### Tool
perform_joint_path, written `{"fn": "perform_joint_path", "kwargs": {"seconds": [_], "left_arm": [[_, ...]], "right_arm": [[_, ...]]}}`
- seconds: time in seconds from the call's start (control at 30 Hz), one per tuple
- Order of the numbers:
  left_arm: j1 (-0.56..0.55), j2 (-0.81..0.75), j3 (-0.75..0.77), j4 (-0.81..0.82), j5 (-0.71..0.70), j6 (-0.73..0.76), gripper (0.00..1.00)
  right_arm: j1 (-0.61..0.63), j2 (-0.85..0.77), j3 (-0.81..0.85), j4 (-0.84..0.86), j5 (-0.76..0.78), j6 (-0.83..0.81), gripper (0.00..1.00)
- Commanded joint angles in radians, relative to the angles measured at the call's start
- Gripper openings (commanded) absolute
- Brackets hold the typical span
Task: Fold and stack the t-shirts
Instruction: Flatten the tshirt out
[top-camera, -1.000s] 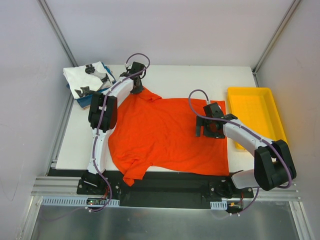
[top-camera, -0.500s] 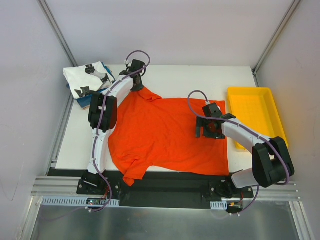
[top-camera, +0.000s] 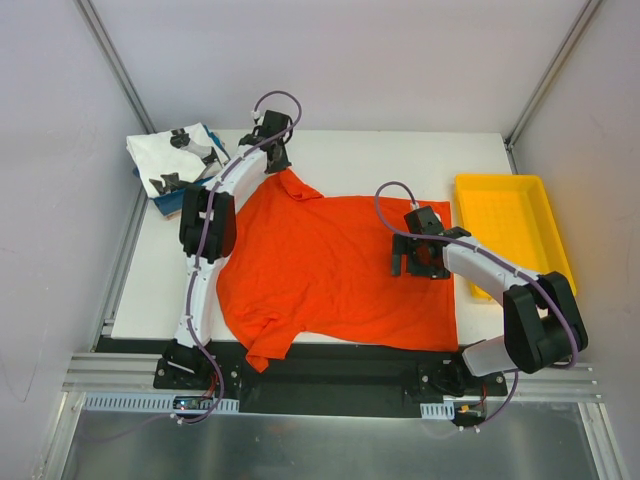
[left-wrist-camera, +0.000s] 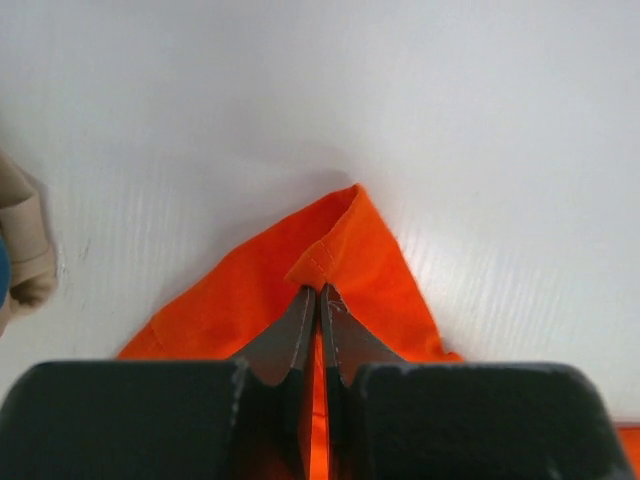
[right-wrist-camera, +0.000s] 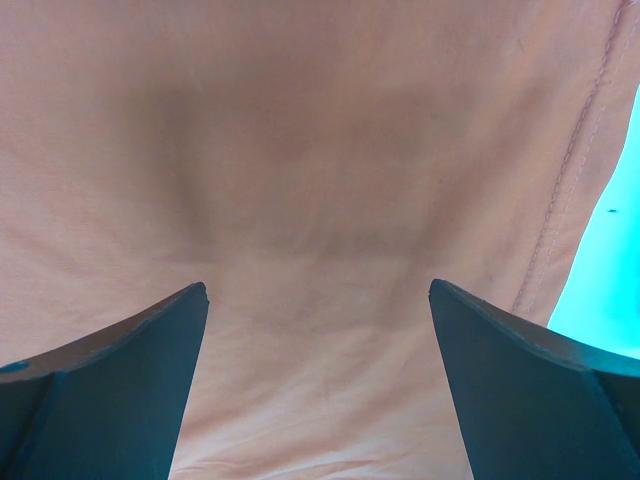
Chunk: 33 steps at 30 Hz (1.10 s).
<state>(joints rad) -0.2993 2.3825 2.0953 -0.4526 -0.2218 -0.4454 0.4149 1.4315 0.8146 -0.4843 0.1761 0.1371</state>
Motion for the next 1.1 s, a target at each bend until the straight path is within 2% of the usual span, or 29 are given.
{"fn": "perform_joint_path", "kwargs": {"seconds": [0.0, 0.13, 0.17, 0.2, 0.23, 0.27, 0.3, 0.33, 0.37, 0.5, 0.67, 0.87, 0.93, 1.07], "left_arm": [[0.009, 0.055, 0.147, 0.011, 0.07, -0.009, 0.0], [0.012, 0.144, 0.305, 0.095, 0.107, -0.12, 0.0], [0.012, 0.159, 0.342, 0.127, 0.107, -0.189, 0.0], [0.012, 0.184, 0.353, 0.217, 0.11, -0.22, 0.0], [0.012, 0.193, 0.353, 0.259, 0.119, -0.254, 0.11], [0.012, 0.201, 0.353, 0.302, 0.13, -0.318, 0.28], [0.011, 0.213, 0.354, 0.377, 0.159, -0.331, 0.52], [0.008, 0.221, 0.359, 0.397, 0.2, -0.334, 0.7], [0.003, 0.224, 0.374, 0.397, 0.208, -0.329, 0.99], [-0.02, 0.109, 0.271, 0.399, 0.176, -0.222, 0.99], [-0.02, -0.089, 0.01, 0.397, 0.128, -0.11, 0.99], [-0.02, -0.417, -0.337, 0.348, 0.188, -0.046, 0.99], [-0.02, -0.486, -0.485, 0.341, 0.232, -0.039, 0.99], [-0.02, -0.632, -0.69, 0.302, 0.309, -0.045, 0.99]], "right_arm": [[0.002, -0.003, 0.032, -0.023, 0.026, -0.014, 0.97], [0.004, 0.003, 0.034, -0.023, 0.039, -0.017, 0.97], [0.002, 0.006, 0.034, -0.025, 0.046, -0.014, 0.97], [0.004, 0.009, 0.035, -0.025, 0.045, -0.013, 0.97], [0.004, 0.012, 0.037, -0.03, 0.045, -0.013, 0.97], [0.002, 0.014, 0.04, -0.034, 0.048, -0.013, 0.97], [0.004, 0.014, 0.043, -0.042, 0.051, -0.013, 0.97], [0.002, 0.01, 0.043, -0.045, 0.054, -0.013, 0.97], [0.004, 0.006, 0.043, -0.049, 0.059, -0.011, 0.97], [0.004, -0.048, 0.032, -0.048, 0.06, -0.008, 0.97], [0.002, -0.089, 0.029, -0.049, 0.051, 0.001, 0.97], [0.002, -0.161, 0.035, -0.074, 0.071, 0.024, 0.97], [0.002, -0.181, 0.037, -0.083, 0.077, 0.03, 0.97], [0.002, -0.22, 0.031, -0.094, 0.085, 0.056, 0.97]]}}
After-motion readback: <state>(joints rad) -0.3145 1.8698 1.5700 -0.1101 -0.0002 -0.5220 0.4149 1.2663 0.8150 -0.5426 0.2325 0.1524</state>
